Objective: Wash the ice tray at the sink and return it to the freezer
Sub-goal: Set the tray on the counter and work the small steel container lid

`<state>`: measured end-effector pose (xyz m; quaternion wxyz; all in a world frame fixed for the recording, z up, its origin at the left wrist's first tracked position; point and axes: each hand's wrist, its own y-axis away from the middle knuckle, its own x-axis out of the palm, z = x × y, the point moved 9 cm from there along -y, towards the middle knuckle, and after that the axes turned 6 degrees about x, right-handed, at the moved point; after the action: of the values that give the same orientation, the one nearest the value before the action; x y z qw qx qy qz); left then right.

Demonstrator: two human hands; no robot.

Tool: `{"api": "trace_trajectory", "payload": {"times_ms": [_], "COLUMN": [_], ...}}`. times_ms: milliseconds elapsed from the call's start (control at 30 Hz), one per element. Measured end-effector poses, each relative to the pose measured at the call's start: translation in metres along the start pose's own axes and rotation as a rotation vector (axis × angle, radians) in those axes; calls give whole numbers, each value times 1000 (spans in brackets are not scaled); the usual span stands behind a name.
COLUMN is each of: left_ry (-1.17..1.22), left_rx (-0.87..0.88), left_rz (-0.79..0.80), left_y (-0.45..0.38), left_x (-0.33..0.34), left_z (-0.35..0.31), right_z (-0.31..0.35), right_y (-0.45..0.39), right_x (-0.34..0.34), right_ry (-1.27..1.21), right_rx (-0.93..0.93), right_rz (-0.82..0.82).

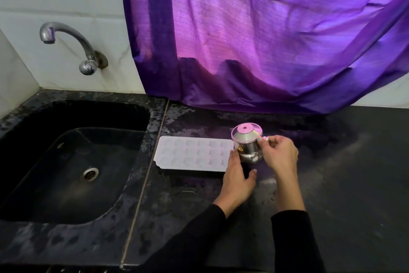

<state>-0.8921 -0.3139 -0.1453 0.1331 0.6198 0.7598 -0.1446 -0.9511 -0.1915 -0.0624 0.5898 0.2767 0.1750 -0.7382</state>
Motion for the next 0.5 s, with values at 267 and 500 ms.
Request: {"api": "trace_trajectory", "payload": {"times_ms": [267,500], "left_ry": [19,48], "left_rx": [4,43], "left_rz": [8,-5], "left_y": [-1,0], "left_x": [-1,-6], "left_z": [-4,-9], "right_z": [14,19], "right_y": [6,8], "right_x": [-2,-2], "right_ry": [69,92], "right_rx": [-60,-87], "right_rz": [-19,-44]}}
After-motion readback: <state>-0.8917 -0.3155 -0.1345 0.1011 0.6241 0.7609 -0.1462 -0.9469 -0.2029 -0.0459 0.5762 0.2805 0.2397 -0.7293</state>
